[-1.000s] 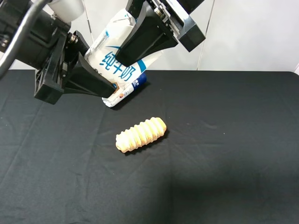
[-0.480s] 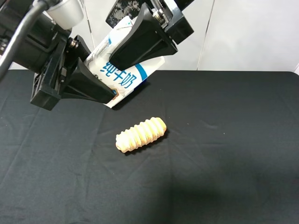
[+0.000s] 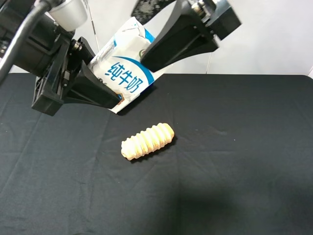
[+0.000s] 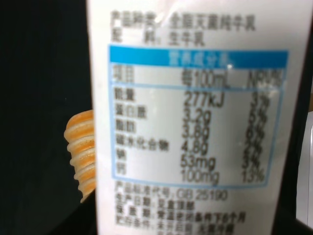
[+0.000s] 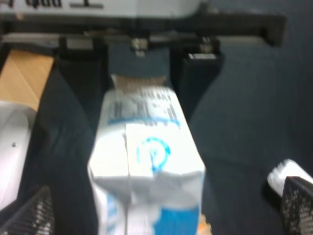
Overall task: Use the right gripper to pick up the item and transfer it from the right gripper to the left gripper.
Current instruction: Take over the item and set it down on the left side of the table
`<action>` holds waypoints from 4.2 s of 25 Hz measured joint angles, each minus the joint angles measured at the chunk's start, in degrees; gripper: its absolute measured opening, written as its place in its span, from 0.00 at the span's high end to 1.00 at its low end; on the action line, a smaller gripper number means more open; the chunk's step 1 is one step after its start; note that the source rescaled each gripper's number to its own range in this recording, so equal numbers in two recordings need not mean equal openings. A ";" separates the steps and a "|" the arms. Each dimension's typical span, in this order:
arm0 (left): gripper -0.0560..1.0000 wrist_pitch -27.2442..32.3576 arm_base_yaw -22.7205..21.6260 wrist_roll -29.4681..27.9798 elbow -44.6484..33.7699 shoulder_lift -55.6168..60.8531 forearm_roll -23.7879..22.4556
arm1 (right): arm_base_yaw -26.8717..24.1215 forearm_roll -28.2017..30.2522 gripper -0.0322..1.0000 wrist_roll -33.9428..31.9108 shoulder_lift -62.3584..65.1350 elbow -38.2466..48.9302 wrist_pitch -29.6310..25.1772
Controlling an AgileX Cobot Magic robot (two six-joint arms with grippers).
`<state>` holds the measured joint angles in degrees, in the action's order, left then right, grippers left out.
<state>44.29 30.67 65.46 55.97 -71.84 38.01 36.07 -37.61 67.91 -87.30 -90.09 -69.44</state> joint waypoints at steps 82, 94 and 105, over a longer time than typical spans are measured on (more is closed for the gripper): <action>0.94 0.07 0.00 -0.05 0.00 0.00 -0.17 | -0.22 35.15 0.01 -66.62 83.99 62.04 10.45; 0.94 -0.06 0.00 -0.05 0.00 0.00 -0.17 | -19.82 35.26 0.01 -66.77 83.99 62.04 10.56; 0.94 -0.06 0.00 -0.05 0.00 0.00 -0.17 | -30.17 35.26 0.01 -66.81 87.58 62.04 10.56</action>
<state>44.23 30.67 65.41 55.97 -71.84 37.84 5.91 -2.35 1.10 0.28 -28.05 -58.89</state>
